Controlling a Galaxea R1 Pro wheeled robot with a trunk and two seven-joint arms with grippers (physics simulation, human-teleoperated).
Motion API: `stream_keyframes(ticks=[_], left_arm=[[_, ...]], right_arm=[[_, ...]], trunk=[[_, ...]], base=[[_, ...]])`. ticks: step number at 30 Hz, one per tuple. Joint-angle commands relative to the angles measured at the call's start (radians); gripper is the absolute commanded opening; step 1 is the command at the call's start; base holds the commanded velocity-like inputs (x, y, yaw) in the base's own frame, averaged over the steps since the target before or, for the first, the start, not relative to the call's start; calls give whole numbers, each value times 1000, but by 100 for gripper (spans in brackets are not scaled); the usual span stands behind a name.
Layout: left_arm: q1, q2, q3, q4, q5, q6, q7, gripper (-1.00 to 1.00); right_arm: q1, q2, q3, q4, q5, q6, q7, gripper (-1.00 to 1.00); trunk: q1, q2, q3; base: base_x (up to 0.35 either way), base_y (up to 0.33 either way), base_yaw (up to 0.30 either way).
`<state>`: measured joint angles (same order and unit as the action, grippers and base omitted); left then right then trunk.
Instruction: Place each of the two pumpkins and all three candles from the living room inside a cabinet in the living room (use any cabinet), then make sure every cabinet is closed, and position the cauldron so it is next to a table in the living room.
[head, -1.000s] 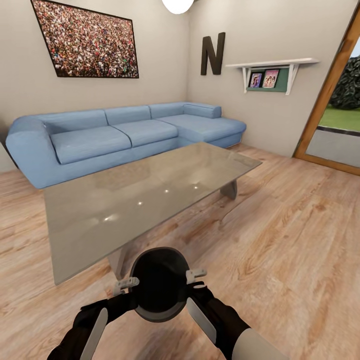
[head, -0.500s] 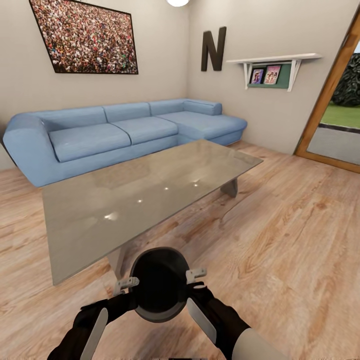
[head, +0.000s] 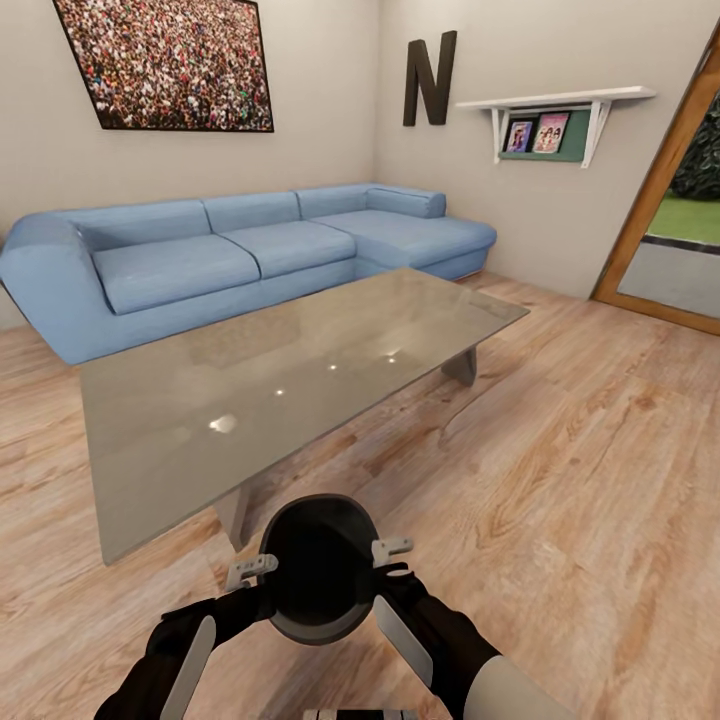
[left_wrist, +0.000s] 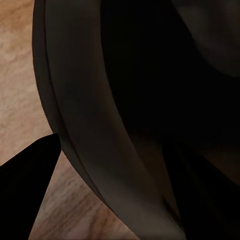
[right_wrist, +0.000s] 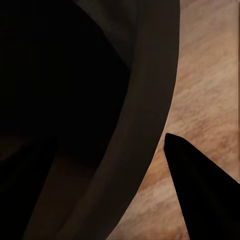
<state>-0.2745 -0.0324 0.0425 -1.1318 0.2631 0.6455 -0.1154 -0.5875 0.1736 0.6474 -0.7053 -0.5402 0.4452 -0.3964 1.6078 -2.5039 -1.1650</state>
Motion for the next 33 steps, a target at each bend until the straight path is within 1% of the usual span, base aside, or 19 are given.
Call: stream_keyframes(ticks=[1, 7, 13, 22, 25, 28, 32, 33], left_arm=[[0, 0, 2, 1, 14, 0, 0, -100], [0, 0, 5, 1, 15, 0, -1, -100], [0, 0, 6, 1, 15, 2, -1, -100], [0, 0, 8, -2, 16, 0, -1, -100], [0, 0, 8, -3, 16, 0, -1, -100], [0, 0, 8, -3, 16, 0, -1, -100], [0, 0, 8, -2, 16, 0, -1, -100], [0, 0, 8, -2, 16, 0, -1, -100]], right_arm=[[0, 1, 68, -44, -3, -30, 5, -100], [1, 1, 67, -45, -3, -30, 5, -100], [1, 1, 68, -44, -3, -30, 5, -100], [0, 1, 68, -44, -4, -30, 5, -100], [1, 1, 68, -44, -4, -30, 5, -100], [1, 1, 68, -44, -4, -30, 5, -100], [1, 1, 67, -44, -4, -31, 5, -100], [2, 1, 67, -44, -4, -30, 5, -100]], trunk=[[0, 0, 0], [0, 0, 0], [0, 0, 0], [0, 0, 0], [1, -1, -12], [1, -1, -12], [3, -2, -27], [3, -2, -27]], base=[[0, 0, 0], [0, 0, 0], [154, 0, 0], [22, 0, 0], [0, 0, 0], [0, 0, 0], [0, 0, 0], [0, 0, 0]])
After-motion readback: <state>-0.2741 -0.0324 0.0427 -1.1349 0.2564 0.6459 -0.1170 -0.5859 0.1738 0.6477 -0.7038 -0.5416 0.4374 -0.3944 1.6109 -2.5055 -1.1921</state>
